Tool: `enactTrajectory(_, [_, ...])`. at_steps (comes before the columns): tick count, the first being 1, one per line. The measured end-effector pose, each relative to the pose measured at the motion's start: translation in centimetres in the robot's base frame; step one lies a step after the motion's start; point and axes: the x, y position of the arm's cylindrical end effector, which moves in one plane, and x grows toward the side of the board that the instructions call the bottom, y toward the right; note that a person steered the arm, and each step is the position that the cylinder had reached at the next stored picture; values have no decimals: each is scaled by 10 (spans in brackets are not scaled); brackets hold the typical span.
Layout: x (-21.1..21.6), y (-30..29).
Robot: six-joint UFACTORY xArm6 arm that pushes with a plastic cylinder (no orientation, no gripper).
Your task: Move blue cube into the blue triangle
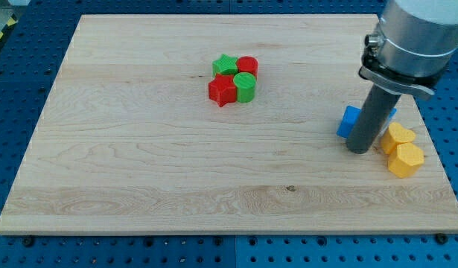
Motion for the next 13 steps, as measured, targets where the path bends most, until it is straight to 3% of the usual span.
enactTrajectory(5, [-44, -4])
enactTrajectory(7, [-64, -63])
enactTrajectory(8, [-82, -63])
enactTrajectory(13, [-84, -8])
